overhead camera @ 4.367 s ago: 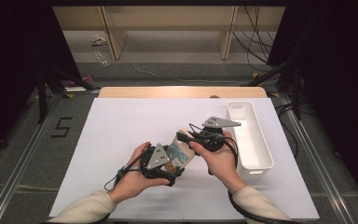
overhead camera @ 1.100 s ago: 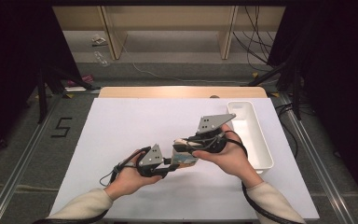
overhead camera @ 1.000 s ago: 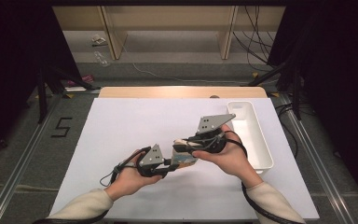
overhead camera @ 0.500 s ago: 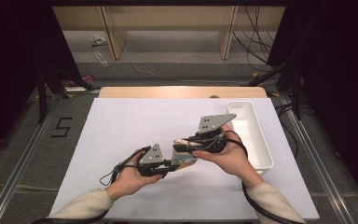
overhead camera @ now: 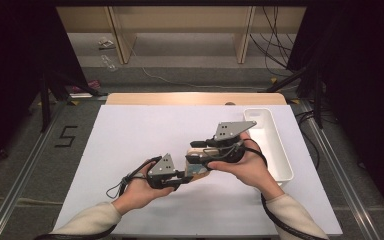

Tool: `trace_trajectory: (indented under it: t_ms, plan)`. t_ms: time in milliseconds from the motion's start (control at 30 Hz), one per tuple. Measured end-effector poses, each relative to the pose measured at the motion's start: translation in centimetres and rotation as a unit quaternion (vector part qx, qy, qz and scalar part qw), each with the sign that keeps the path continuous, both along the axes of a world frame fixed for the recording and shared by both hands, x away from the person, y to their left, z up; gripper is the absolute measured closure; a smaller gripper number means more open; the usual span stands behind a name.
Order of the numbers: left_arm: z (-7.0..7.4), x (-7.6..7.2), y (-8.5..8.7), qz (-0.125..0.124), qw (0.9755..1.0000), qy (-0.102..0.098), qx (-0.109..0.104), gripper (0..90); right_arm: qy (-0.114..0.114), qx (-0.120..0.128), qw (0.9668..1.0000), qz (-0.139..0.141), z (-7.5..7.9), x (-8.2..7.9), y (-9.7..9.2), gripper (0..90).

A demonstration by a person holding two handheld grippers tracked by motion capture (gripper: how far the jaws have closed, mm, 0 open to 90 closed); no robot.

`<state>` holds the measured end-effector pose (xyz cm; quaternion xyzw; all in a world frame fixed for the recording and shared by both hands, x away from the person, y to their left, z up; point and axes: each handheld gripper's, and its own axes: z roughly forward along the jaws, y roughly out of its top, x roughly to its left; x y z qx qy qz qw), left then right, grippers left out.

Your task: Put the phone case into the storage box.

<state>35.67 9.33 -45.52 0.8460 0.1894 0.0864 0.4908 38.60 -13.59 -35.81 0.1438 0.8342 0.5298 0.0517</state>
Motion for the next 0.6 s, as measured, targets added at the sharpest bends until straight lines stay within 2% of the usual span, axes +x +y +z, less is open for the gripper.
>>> trace_trajectory:
  t_ms: [67,167,367,600]
  plan:
    - [0.04,0.02,0.02,0.005,1.0,0.001,-0.002,79.7,-0.011,0.0,0.9998,-0.016,-0.05,0.06,-0.04,33.1]
    - [0.1,0.13,0.2,0.012,0.9999,0.002,-0.003,79.7,-0.015,0.018,0.999,-0.038,-0.11,0.25,-0.23,20.3]
    - [0.12,0.32,0.43,0.03,0.9995,0.006,-0.005,79.6,-0.007,0.051,0.9964,-0.068,-0.49,0.64,-0.77,14.6]
    - [0.09,0.72,0.91,0.063,0.9978,0.016,-0.012,79.6,0.001,0.062,0.9927,-0.103,-0.97,0.74,-0.96,0.9]
